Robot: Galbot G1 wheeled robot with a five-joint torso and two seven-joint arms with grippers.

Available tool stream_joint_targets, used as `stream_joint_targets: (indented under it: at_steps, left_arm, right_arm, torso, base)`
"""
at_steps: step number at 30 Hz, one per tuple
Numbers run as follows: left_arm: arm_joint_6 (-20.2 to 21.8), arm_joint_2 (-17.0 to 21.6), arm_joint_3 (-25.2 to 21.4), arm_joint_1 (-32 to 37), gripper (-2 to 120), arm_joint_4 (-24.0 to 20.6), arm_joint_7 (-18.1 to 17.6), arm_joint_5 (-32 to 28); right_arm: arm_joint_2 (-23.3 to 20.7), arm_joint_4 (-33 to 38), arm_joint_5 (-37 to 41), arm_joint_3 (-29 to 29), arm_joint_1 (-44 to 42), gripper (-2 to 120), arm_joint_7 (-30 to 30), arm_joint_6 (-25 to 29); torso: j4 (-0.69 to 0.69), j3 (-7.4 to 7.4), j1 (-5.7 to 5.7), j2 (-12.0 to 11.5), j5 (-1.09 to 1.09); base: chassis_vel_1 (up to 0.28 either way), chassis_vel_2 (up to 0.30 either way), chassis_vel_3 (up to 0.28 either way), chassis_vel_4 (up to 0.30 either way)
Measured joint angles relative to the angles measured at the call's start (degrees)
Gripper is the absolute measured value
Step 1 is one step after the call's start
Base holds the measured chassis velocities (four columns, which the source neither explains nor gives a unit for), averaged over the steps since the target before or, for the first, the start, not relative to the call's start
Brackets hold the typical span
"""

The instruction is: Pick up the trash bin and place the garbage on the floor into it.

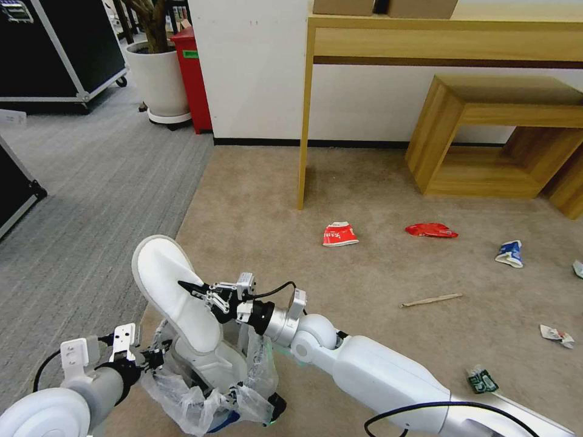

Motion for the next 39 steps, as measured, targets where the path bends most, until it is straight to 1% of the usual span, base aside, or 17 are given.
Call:
stream_joint_targets:
  at_steps: [6, 7, 12, 15, 16, 18, 20, 23, 25, 28, 29, 32, 33, 34, 35, 38, 39]
  left_arm:
    - [-0.1, -0.7, -0.2, 0.1, 0, 0.4, -0.1, 0.1]
    - [-0.1, -0.8, 0.0, 0.0, 0, 0.3, -0.2, 0.3]
    - [-0.2, -0.9, 0.1, 0.1, 0, 0.2, -0.3, 0.7]
    - [-0.2, -0.9, -0.1, 0.5, 0, 0.1, -0.3, 1.0]
    - [-0.2, -0.9, -0.1, 0.5, 0, 0.1, -0.3, 1.0]
    - [-0.2, -0.8, -0.2, 0.5, 0, 0.0, -0.3, 1.0]
    - [-0.2, -0.7, -0.3, 0.7, 0, -0.2, -0.3, 1.0]
    - [-0.2, -0.6, -0.4, 0.7, 0, -0.2, -0.2, 1.0]
    - [-0.2, -0.4, -0.4, 0.6, 0, -0.2, -0.1, 1.0]
    - [-0.2, -0.4, -0.4, 0.3, 0, -0.2, 0.1, 1.0]
    - [-0.1, -0.4, -0.1, 0.0, 0, -0.2, 0.5, 1.2]
    - [0.3, -0.3, 0.2, -0.2, 0, -0.2, 1.0, 1.5]
    - [0.4, -0.3, 0.7, -0.5, 0, -0.1, 1.6, 2.2]
    - [0.4, -0.3, 0.7, -0.5, 0, -0.1, 1.6, 2.2]
    - [0.4, -0.3, 1.0, -0.8, 0, -0.2, 1.8, 2.6]
    - [0.6, -0.3, 1.3, -1.1, 0, -0.2, 2.0, 3.2]
    - [0.6, -0.3, 1.3, -1.1, 0, -0.2, 2.0, 3.2]
  right_arm:
    - [-1.0, 0.7, 0.5, 0.8, 0.5, 28, -0.8, -1.5]
    - [-1.0, 0.8, 0.5, 0.8, 0.7, 35, 0.6, -1.7]
    - [-1.0, 0.8, 0.5, 0.7, 0.9, 48, 2.9, -1.8]
    - [-1.1, 1.0, 0.2, 0.9, 1.1, 64, 5.7, -1.8]
    - [-1.1, 1.0, 0.2, 0.9, 1.1, 64, 5.7, -1.8]
    - [-1.2, 1.7, -0.2, 1.5, 1.1, 72, 7.9, -1.8]
    - [-2.0, 3.4, -2.1, 3.0, 1.1, 81, 15.4, -3.2]
    - [-2.7, 4.0, -2.8, 4.5, 1.1, 89, 18.6, -4.3]
    - [-4.0, 4.3, -3.6, 8.2, 1.0, 97, 22.6, -6.2]
    - [-5.9, 4.6, -4.8, 11.5, 0.6, 100, 26.0, -7.8]
    - [-8.4, 5.3, -6.3, 15.5, -0.2, 100, 30.3, -9.6]
    - [-11.4, 6.4, -8.3, 20.0, -1.8, 100, 34.6, -12.2]
    - [-14.0, 7.1, -11.4, 24.3, -4.3, 100, 37.5, -14.4]
    - [-14.0, 7.1, -11.4, 24.3, -4.3, 100, 37.5, -14.4]
    - [-15.5, 7.7, -14.1, 28.5, -7.3, 100, 39.8, -15.9]
    - [-17.0, 8.5, -20.0, 38.5, -15.7, 100, 42.9, -17.1]
    - [-17.0, 8.5, -20.0, 38.5, -15.7, 100, 42.9, -17.1]
  torso:
    - [0.0, 0.0, 0.0, 0.0, 0.0]
    - [0.0, 0.0, 0.0, 0.0, 0.0]
    - [0.0, 0.0, 0.0, 0.0, 0.0]
    - [0.01, 0.0, 0.0, 0.0, 0.0]
    - [0.01, 0.0, 0.0, 0.0, 0.0]
    - [0.01, 0.0, 0.0, 0.0, 0.0]
    - [0.01, 0.0, 0.0, 0.0, 0.0]
    - [0.01, 0.0, 0.0, 0.0, 0.0]
    - [0.01, 0.0, 0.0, 0.0, 0.0]
    - [0.02, 0.0, 0.0, 0.0, 0.01]
    - [0.0, 0.0, 0.0, 0.0, 0.0]
    - [-0.01, 0.0, 0.0, 0.0, 0.01]
    - [-0.03, 0.0, 0.0, 0.0, 0.01]
    - [-0.03, 0.0, 0.0, 0.0, 0.01]
    - [0.01, 0.0, 0.0, 0.0, 0.02]
    - [-0.02, -0.01, 0.0, 0.0, 0.04]
    - [-0.02, -0.01, 0.0, 0.0, 0.04]
  base:
    - [0.0, 0.0, 0.0, 0.0]
    - [0.0, 0.0, 0.0, 0.0]
    - [0.0, 0.0, 0.0, 0.0]
    - [0.0, 0.0, 0.0, 0.0]
    - [0.0, 0.0, 0.0, 0.0]
    - [0.0, 0.0, 0.0, 0.0]
    - [0.0, 0.0, 0.0, 0.0]
    - [0.0, 0.0, 0.0, 0.0]
    - [0.0, 0.0, 0.0, 0.0]
    - [0.0, 0.0, 0.0, 0.0]
    - [0.0, 0.0, 0.0, 0.0]
    - [0.0, 0.0, 0.0, 0.0]
    - [0.0, 0.0, 0.0, 0.0]
    - [0.0, 0.0, 0.0, 0.0]
    - [0.0, 0.0, 0.0, 0.0]
    - [0.0, 0.0, 0.0, 0.0]
    - [0.0, 0.0, 0.0, 0.0]
